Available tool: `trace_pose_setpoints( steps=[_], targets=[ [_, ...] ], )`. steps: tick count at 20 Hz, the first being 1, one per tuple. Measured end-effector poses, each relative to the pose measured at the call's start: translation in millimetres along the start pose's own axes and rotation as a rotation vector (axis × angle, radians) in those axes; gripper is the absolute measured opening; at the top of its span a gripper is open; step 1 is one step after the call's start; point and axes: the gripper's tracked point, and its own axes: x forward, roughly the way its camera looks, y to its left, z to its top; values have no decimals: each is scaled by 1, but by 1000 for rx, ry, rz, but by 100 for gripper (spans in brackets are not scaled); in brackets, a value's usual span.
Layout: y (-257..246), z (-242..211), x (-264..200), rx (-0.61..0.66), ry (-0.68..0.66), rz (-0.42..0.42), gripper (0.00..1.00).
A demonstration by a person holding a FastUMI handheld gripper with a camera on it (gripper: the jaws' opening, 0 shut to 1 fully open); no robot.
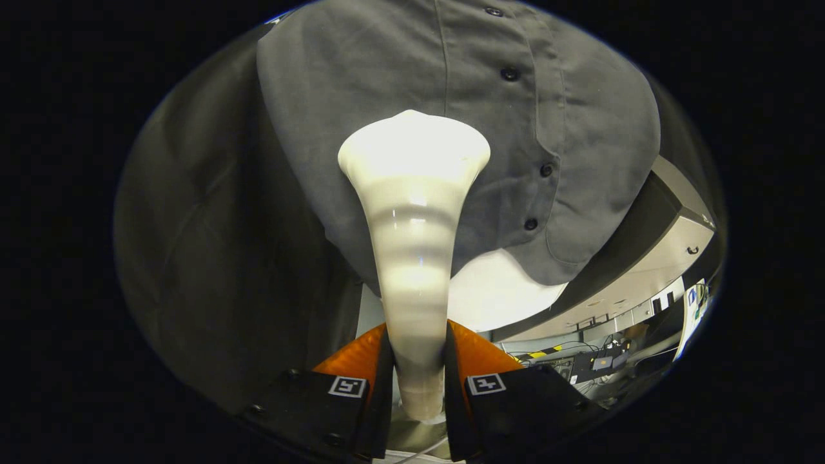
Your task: Iron the clothes twice with a garment steamer, once on the left side and once on the right side.
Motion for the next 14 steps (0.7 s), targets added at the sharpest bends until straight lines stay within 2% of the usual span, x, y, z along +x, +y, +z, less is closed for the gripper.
trace_pose_setpoints(
  steps=[14],
  targets=[
    [-12, -46, 23, -6, 93, 7, 43]
  ],
)
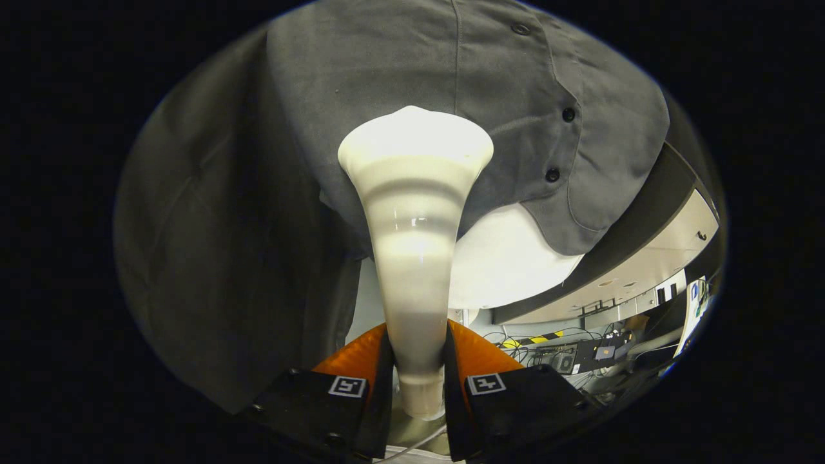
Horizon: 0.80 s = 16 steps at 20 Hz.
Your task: Iron the clothes twice with a garment steamer, once on the left side and once on the right side.
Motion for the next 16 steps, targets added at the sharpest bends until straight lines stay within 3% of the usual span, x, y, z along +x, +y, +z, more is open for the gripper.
trace_pose_setpoints(
  steps=[9, 16],
  targets=[
    [-9, -8, -13, 5, 23, 12, 43],
    [-43, 10, -49, 13, -13, 36, 43]
  ],
)
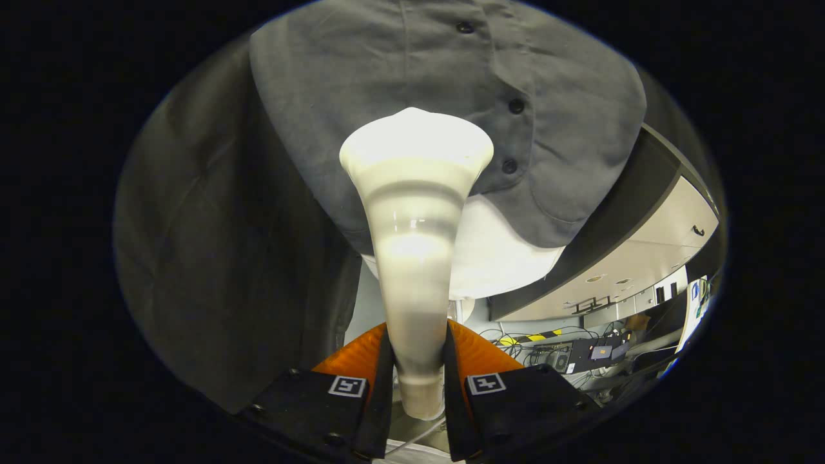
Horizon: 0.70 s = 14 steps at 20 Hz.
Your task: Iron the clothes twice with a garment steamer, once on the left side and once on the right side.
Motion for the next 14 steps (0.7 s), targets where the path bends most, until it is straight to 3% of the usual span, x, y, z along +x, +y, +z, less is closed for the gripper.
trace_pose_setpoints(
  steps=[14],
  targets=[
    [-80, 73, -97, 44, -175, 18, 43]
  ],
)
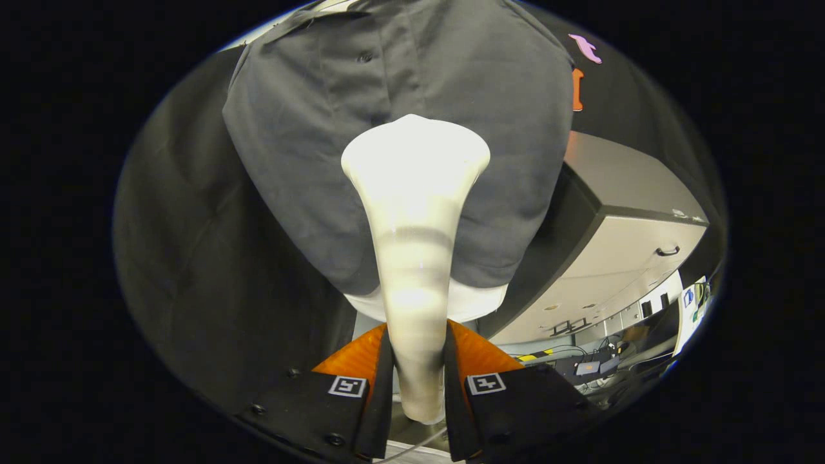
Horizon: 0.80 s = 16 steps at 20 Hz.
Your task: Iron the clothes twice with a garment steamer, once on the left side and once on the right side.
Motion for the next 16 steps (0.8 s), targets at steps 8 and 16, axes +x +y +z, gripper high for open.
trace_pose_setpoints(
  steps=[8, 16],
  targets=[
    [-27, 58, -54, 10, -132, -26, 43],
    [-50, 108, -115, 21, -268, -43, 43]
  ],
)
